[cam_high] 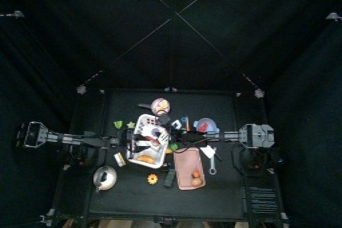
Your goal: Grab carrot top
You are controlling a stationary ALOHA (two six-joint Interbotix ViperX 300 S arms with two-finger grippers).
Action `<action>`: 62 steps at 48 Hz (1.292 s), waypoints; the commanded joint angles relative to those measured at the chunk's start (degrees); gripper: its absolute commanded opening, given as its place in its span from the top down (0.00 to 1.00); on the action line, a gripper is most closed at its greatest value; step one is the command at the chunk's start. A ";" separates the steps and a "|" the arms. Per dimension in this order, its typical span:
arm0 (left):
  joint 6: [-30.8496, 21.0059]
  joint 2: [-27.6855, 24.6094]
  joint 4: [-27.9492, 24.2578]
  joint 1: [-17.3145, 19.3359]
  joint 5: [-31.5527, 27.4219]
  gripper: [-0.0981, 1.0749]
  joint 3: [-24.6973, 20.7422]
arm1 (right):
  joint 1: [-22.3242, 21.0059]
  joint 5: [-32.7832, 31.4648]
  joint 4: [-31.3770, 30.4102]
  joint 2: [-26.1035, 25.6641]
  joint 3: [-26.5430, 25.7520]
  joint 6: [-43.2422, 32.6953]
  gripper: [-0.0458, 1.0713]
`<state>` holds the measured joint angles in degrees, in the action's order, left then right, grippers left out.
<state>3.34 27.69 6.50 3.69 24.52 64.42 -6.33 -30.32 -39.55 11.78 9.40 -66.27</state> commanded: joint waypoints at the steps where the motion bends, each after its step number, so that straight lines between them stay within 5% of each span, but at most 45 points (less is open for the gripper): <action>1: 0.09 0.18 -0.09 0.18 0.26 0.25 -0.70 | 1.32 -2.81 -0.35 -4.04 -1.23 0.00 0.15; 13: 0.18 0.09 -0.09 0.18 0.26 0.25 -0.70 | 8.79 -16.08 -0.44 -8.26 1.32 -2.11 0.15; 31: 0.18 0.18 -0.09 0.44 0.26 0.25 -0.88 | 20.65 -26.37 -2.99 -14.50 11.87 -23.73 0.15; 42: 0.00 0.09 0.00 0.44 0.26 0.25 -0.62 | 25.05 -27.25 7.56 -17.49 16.88 -27.25 0.16; 62: 0.00 0.09 0.35 0.62 0.18 0.25 -0.35 | 27.95 -24.79 23.82 -13.10 17.84 -26.28 0.16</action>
<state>3.43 27.69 6.68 4.04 24.43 64.69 21.45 -56.51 -17.40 -1.23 28.48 -92.72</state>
